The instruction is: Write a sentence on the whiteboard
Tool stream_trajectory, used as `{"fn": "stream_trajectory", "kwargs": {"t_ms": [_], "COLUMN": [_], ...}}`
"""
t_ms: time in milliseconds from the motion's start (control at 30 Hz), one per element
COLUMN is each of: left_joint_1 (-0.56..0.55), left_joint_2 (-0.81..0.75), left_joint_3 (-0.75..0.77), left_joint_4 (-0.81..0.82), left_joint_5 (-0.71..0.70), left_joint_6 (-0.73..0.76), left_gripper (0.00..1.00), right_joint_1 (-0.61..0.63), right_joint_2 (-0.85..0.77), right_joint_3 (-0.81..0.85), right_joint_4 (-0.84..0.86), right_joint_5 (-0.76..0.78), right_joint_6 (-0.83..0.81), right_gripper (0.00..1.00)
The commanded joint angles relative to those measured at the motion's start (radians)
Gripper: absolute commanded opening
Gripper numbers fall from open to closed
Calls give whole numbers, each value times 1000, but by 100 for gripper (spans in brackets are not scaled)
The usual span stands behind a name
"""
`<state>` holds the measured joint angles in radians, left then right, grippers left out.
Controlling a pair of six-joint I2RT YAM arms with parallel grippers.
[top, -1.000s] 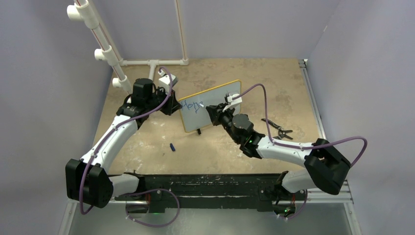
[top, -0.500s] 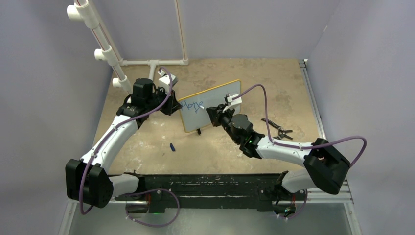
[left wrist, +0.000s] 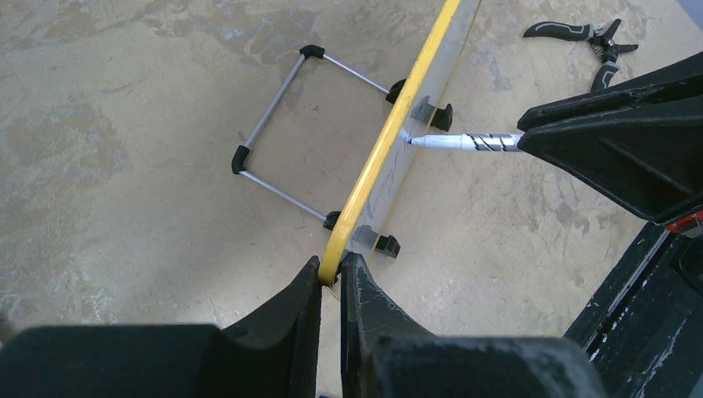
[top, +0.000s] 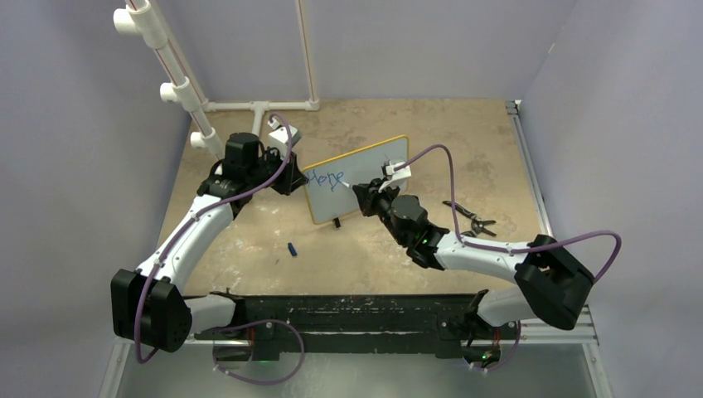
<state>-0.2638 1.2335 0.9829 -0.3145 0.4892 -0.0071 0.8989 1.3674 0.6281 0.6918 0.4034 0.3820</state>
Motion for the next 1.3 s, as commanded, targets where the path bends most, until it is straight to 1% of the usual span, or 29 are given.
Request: {"fn": "stream_trajectory", "kwargs": {"t_ms": [0, 67, 267, 400, 567, 667, 867, 1267], "left_joint_1": [3, 3, 3, 3, 3, 3, 3, 3], "left_joint_2": [-23, -23, -22, -22, -21, -19, -17, -16], "left_joint_3": [-7, -6, -7, -9, -10, -10, -11, -13], "left_joint_4": [35, 35, 33, 31, 32, 32, 31, 28], "left_joint_5": [-9, -9, -6, -6, -8, -13, -18, -20], "left_joint_6": [2, 27, 30, 30, 30, 30, 32, 33], "left_gripper": [0, 0, 0, 0, 0, 0, 0, 0], "right_joint_1": [-3, -3, -3, -3, -4, -19, -83, -104], "right_joint_2": [-34, -45, -55, -106, -188, -204, -206, -132], "right_joint_3": [5, 6, 4, 5, -2, -9, -1, 48], "right_joint_4": [-18, -24, -24, -26, -102, -119, -98, -62], "right_joint_5": [77, 89, 82, 5, -38, -21, -62, -83], "right_joint_6": [4, 5, -2, -23, -14, -34, -58, -86], "right_gripper": [0, 0, 0, 0, 0, 0, 0, 0]}}
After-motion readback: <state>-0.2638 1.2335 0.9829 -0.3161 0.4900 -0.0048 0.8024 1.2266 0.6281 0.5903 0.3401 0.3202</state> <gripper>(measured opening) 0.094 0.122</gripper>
